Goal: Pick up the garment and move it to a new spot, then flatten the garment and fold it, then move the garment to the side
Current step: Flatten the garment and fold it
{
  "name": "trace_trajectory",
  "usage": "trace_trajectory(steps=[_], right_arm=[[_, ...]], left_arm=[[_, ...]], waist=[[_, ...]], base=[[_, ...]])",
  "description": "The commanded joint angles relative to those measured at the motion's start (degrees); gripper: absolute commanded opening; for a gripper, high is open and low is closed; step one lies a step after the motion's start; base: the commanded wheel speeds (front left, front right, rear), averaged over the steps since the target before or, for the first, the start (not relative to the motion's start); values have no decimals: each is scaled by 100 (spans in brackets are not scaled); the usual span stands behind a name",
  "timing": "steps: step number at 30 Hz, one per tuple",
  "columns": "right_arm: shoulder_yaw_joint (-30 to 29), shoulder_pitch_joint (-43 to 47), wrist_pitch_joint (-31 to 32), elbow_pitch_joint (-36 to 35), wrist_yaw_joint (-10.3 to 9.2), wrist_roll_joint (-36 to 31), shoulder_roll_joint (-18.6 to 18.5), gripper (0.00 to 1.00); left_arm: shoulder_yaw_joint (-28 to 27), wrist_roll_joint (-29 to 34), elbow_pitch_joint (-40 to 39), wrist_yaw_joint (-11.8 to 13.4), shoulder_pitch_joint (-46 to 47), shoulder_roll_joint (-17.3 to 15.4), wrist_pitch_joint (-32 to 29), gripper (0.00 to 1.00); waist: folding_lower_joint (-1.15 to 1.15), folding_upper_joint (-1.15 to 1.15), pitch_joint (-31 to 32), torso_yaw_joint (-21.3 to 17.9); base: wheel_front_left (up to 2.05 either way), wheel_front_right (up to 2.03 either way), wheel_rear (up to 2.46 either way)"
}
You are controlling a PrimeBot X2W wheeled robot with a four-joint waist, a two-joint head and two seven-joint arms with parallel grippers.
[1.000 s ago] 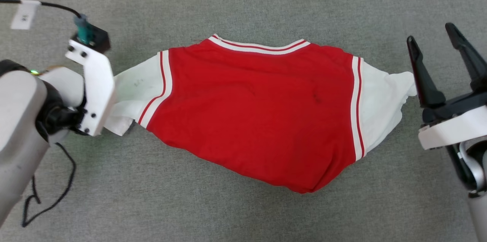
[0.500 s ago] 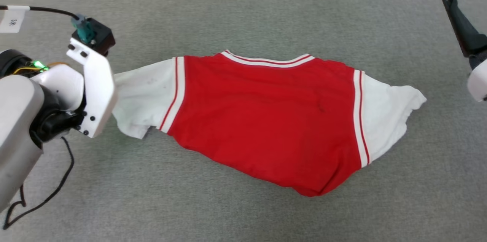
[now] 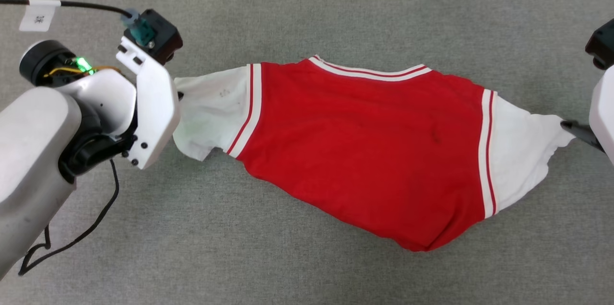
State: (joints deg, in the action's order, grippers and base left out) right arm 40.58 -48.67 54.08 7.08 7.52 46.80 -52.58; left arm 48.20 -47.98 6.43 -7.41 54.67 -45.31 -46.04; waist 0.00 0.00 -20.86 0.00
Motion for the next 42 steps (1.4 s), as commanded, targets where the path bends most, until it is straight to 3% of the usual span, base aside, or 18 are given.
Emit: trace_trajectory(steps=[1, 5, 16, 17, 18, 35, 42], right_arm=[[54, -100, 80, 64, -6, 4, 57, 100], [111, -188, 208, 590, -7, 251, 335, 100], [857, 171, -486, 1608, -4, 347, 1024, 100], [867, 73, -652, 1613, -3, 333, 1052, 67], [889, -26, -781, 1623, -4, 332, 1064, 0], [1331, -1064, -3333, 1192, -7, 261, 386, 0], [1056, -1617, -3739, 1036, -7, -1, 415, 0]], left_arm=[[17, 37, -13, 1, 88, 33, 27, 0], [17, 40, -34, 1, 221, 89, 77, 0], [151, 42, 153, 1, 262, 182, 282, 0], [158, 41, 196, 1, 236, 163, 309, 0], [172, 39, 245, 1, 206, 160, 345, 0], [-276, 205, 217, 98, 173, 75, 1942, 0], [-533, 506, 81, 242, 700, 198, 2400, 0]], waist=[[0, 0, -73, 50], [0, 0, -244, 117], [0, 0, -439, 162], [0, 0, -404, 140], [0, 0, -354, 118], [0, 0, 904, -101], [0, 0, 927, -98]], base=[[0, 0, 0], [0, 0, 0], [0, 0, 0], [0, 0, 0], [0, 0, 0], [0, 0, 0], [0, 0, 0]])
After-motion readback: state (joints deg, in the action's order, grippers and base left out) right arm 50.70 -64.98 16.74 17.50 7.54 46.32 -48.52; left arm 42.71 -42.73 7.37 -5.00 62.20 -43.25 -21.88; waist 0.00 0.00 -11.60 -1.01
